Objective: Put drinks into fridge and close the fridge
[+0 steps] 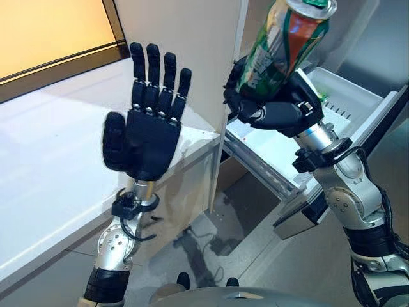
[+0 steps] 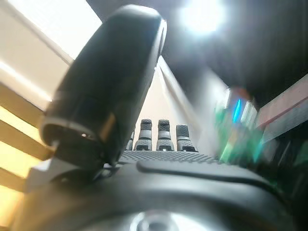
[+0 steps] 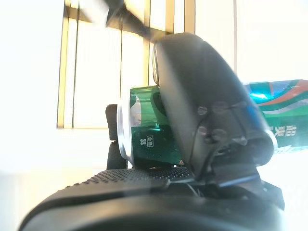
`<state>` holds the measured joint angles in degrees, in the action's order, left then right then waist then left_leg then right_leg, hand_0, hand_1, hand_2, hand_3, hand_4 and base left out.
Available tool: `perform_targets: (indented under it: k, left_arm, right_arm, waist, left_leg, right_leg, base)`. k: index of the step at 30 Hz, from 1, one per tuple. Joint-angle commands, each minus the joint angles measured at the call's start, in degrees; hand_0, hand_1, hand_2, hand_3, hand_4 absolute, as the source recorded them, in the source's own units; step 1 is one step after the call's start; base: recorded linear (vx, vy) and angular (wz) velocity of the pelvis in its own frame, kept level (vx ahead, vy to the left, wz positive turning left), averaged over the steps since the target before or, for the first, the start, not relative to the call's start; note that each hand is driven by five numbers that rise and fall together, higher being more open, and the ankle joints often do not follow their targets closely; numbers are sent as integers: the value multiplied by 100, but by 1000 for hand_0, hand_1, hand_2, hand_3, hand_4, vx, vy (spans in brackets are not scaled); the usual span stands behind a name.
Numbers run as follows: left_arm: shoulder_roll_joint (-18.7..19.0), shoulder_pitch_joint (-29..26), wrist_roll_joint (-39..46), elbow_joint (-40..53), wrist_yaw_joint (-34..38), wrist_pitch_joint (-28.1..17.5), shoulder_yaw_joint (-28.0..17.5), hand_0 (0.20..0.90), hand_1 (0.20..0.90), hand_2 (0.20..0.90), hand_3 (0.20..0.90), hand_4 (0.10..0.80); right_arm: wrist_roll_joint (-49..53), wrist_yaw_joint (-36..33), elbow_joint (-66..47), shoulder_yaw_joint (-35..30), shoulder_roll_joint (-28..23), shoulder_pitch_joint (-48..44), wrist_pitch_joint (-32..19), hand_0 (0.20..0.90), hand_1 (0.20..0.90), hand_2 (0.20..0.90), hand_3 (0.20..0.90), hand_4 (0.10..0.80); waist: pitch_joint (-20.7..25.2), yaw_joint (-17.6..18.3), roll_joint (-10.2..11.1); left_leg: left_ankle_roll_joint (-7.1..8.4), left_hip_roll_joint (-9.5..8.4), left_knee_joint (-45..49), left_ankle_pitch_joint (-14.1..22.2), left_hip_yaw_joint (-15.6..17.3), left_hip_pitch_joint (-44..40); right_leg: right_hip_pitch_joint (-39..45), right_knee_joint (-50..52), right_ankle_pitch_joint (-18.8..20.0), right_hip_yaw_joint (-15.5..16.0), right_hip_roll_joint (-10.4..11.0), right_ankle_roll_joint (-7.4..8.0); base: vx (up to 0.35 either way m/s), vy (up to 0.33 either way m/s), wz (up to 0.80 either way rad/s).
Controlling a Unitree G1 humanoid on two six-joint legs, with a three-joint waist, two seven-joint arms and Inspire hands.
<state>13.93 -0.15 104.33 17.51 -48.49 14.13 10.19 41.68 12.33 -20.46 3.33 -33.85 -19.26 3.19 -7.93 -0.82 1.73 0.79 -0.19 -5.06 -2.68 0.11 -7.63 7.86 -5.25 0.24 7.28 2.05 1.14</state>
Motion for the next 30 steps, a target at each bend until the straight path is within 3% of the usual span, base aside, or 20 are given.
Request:
perform_targets:
  k: [1,6,10,12,16,19,23,30]
  left_arm:
    - [96,-222,867,366,-388,334,438,900,900,900,900,800]
    - [-200,242,867,-34,106,310,482,900,900,900,900,800]
    - [-379,915,855,-906,310,986,45,900,900,900,900,800]
    - [-513,1223,117,-1608,-51,1371,-101,900,900,900,900,800]
    - [-694,1624,-1439,-3046,-729,1531,-333,900,900,900,900,800]
    - [-723,1686,-2296,-3897,-850,1244,-514,900,900,900,900,800]
    - [-689,1636,-2856,-4645,-315,659,-664,900,900,900,900,800]
    - [-448,1452,-3876,-5416,477,-338,-602,900,900,900,900,800]
  right_arm:
    - [306,-256,-623,-863,-114,-351,-804,300,300,300,200,100]
    - [358,-6,-590,-1272,-106,208,-843,300,300,300,200,100]
    - [584,337,-523,-1851,-119,846,-876,300,300,300,200,100]
    - [763,418,-482,-2149,-208,1165,-912,300,300,300,200,100]
    - [911,470,-321,-2589,-307,1710,-1008,300,300,300,200,100]
    - [859,452,-179,-2752,-400,1881,-1069,300,300,300,200,100]
    - [628,406,37,-2790,-627,1892,-1087,300,300,300,200,100]
    - [436,133,492,-2477,-1158,1175,-527,300,300,300,200,100]
  waist:
    - [616,196,70]
    - [572,278,97]
    - [539,275,153]
    - [527,274,187]
    - [529,356,211]
    - [532,441,210]
    - [551,508,213]
    - [580,490,260]
  left_leg:
    - [-63,-182,6,619,-115,35]
    - [-59,-163,6,662,-20,36]
    - [-47,-147,6,649,49,83]
    - [-38,-136,6,640,98,117]
    - [-38,-105,6,684,252,125]
    - [-56,-101,6,702,349,118]
    - [-70,-111,6,698,430,130]
    - [-63,-91,6,667,529,177]
  right_leg:
    - [-125,86,56,-132,-26,269]
    - [-148,67,62,-211,-56,295]
    - [-184,38,90,-244,-77,310]
    - [-218,28,109,-239,-75,331]
    - [-268,36,94,-294,-86,382]
    - [-303,40,106,-373,-101,403]
    - [-348,37,137,-485,-122,431]
    - [-434,25,189,-536,-154,459]
  base:
    - [-12,13,-13]
    - [-8,-2,-11]
    - [-40,-26,-7]
    - [-40,-22,-4]
    - [-18,-5,-7]
    - [-3,9,-12]
    - [6,9,-23]
    - [20,4,-16]
